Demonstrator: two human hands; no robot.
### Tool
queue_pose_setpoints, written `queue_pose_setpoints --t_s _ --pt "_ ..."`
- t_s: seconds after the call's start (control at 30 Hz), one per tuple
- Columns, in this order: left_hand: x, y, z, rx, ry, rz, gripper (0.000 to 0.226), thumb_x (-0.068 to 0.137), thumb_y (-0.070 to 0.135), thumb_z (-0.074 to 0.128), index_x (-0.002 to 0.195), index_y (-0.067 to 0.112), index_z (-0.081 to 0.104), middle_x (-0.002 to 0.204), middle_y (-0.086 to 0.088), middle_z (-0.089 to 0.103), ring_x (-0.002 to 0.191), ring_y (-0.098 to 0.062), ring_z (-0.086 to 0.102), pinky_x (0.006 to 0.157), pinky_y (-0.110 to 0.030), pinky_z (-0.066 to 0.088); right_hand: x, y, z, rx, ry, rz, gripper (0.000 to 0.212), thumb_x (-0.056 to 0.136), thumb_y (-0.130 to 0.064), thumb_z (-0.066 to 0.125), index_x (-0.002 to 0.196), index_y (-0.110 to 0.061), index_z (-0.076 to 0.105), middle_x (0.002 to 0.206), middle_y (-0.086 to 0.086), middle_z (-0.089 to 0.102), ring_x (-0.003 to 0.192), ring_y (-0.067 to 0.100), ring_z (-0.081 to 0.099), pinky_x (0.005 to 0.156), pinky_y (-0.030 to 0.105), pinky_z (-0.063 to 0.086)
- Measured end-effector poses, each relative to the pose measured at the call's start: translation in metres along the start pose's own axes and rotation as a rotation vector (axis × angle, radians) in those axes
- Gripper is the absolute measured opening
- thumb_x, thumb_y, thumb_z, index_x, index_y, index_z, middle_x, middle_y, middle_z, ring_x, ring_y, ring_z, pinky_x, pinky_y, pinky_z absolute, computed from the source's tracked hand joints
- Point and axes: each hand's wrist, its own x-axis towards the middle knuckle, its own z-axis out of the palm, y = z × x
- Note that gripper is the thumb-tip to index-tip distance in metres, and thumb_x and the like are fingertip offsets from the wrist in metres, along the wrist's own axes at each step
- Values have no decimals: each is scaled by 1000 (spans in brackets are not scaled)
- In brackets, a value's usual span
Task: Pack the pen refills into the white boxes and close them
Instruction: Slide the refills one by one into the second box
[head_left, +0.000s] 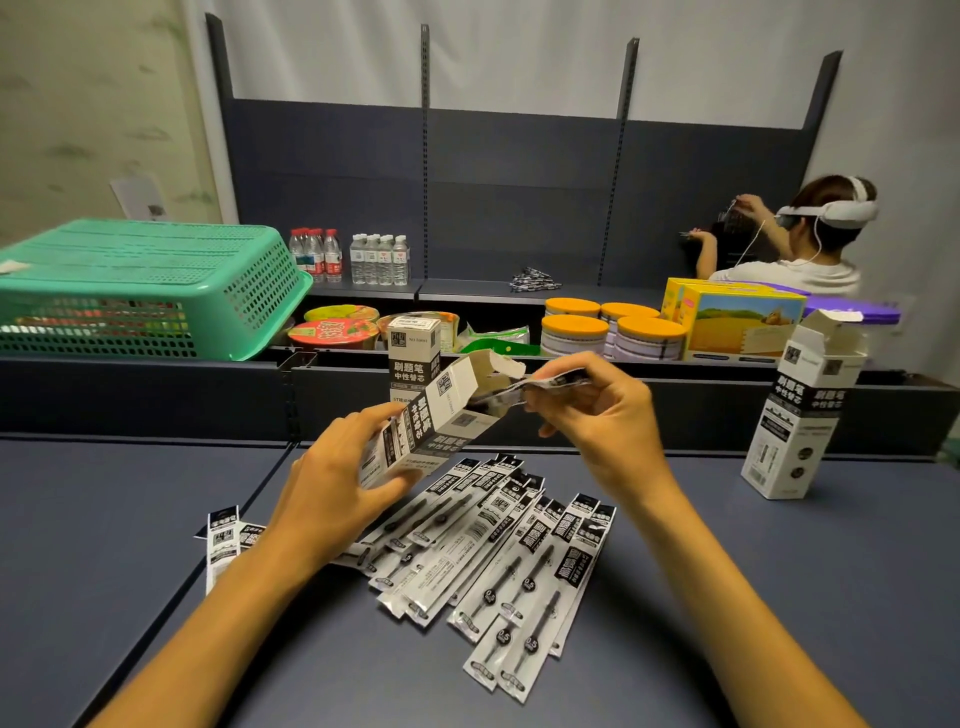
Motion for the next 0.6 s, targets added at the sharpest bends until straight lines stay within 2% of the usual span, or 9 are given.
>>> queue_pose_setpoints --t_s 0.17,0.27,0.33,0.37,0.47,0.5,0.6 --pt "0 3 -1 -4 12 8 70 75 43 76 133 45 37 115 11 59 97 -9 59 76 -35 58 -2 4 7 -20 -54 56 18 82 -6 74 95 -15 67 89 5 74 72 20 72 61 25 57" --pt "-1 5 -1 -8 11 14 71 75 41 76 133 45 36 116 11 58 97 -9 58 77 -36 57 -6 8 12 -127 -124 -25 11 86 -9 70 95 -13 66 88 -3 71 57 10 61 53 25 53" --pt "-2 5 -1 -3 5 19 72 75 39 77 134 45 36 115 13 56 99 -8 58 77 -37 57 -8 13 17 -243 -195 -84 10 90 -11 67 99 -13 66 87 -8 68 55 8 57 52 20 48" --pt "-1 5 -1 -2 6 20 72 75 39 77 134 44 36 116 13 57 99 -8 58 78 -37 57 -8 15 18 -285 -214 -97 11 91 -15 66 102 -14 66 89 -7 69 55 10 58 51 22 48" --pt "-1 5 -2 -7 18 20 71 75 40 77 133 44 37 119 7 60 100 -10 58 79 -36 57 -7 11 18 -313 -192 -106 22 92 -33 60 110 -21 63 96 -5 70 63 23 64 52 41 54" --pt "0 5 -2 -5 18 24 71 75 40 77 133 44 36 119 6 60 100 -10 59 79 -36 57 -7 8 18 -296 -162 -110 23 91 -34 57 111 -24 62 94 -7 70 63 22 63 52 43 53" --pt "0 6 -2 0 14 27 72 75 40 77 133 45 35 118 5 61 100 -11 59 78 -38 57 -7 7 19 -287 -99 -146 20 92 -31 51 107 -25 62 82 -16 65 58 8 60 51 31 54"
